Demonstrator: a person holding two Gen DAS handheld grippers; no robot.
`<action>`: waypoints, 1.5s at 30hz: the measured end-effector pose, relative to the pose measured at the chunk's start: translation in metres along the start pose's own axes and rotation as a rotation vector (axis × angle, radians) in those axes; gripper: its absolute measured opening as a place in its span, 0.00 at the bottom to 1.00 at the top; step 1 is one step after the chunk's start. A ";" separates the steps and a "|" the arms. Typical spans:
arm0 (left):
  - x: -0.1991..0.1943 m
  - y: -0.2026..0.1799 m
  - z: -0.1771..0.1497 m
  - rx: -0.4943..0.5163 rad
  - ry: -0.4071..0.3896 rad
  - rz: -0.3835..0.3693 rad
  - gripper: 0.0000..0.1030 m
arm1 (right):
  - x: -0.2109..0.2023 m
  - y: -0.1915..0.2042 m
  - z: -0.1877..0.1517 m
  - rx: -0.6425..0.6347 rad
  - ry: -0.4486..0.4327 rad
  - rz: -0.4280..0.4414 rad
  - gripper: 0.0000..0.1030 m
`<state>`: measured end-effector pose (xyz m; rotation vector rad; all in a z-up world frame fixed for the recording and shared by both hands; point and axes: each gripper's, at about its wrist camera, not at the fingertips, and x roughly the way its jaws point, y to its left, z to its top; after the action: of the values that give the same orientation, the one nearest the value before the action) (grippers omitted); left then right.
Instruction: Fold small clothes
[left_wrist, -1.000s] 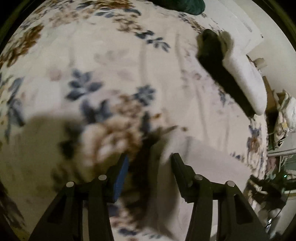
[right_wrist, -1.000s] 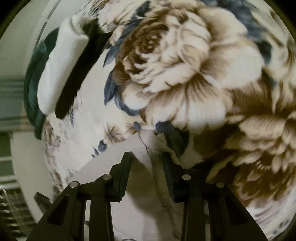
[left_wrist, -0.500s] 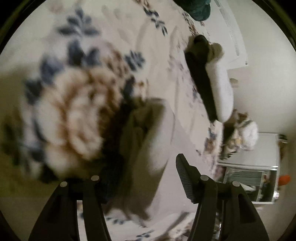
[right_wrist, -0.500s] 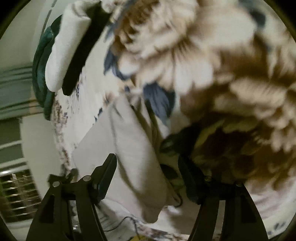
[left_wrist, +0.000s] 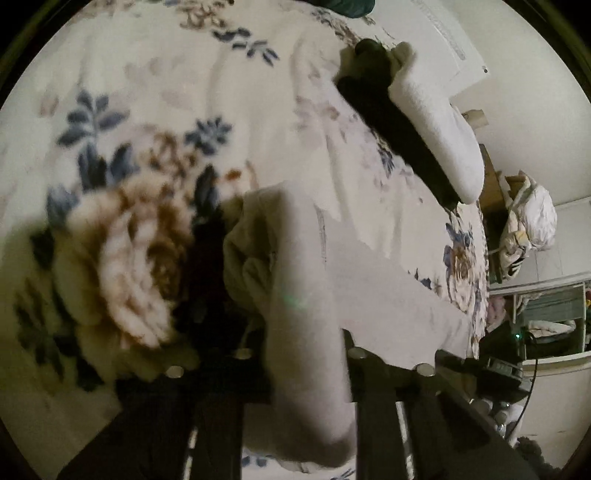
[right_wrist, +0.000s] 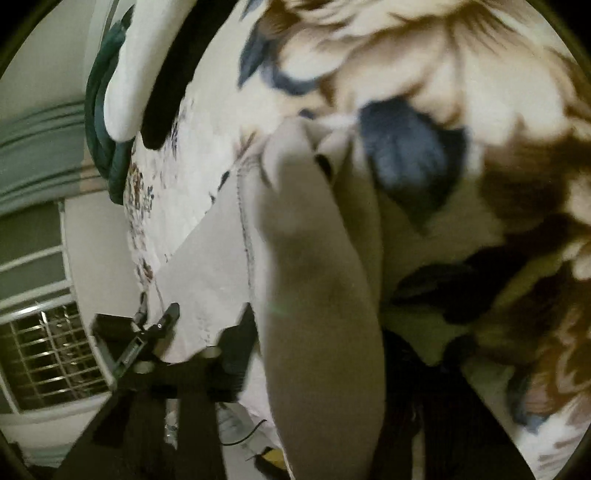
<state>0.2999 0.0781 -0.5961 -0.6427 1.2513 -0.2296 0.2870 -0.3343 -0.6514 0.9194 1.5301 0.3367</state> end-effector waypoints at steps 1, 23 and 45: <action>-0.004 -0.002 0.001 0.002 -0.008 0.000 0.12 | 0.000 0.004 -0.001 -0.008 -0.006 -0.004 0.22; -0.071 -0.148 0.176 0.197 -0.152 -0.003 0.10 | -0.136 0.190 0.086 -0.132 -0.276 -0.026 0.18; 0.072 -0.205 0.318 0.351 -0.172 0.284 0.23 | -0.086 0.217 0.327 -0.201 -0.288 -0.224 0.23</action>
<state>0.6552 -0.0191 -0.4852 -0.1746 1.0870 -0.1483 0.6618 -0.3536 -0.5076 0.6030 1.2917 0.1834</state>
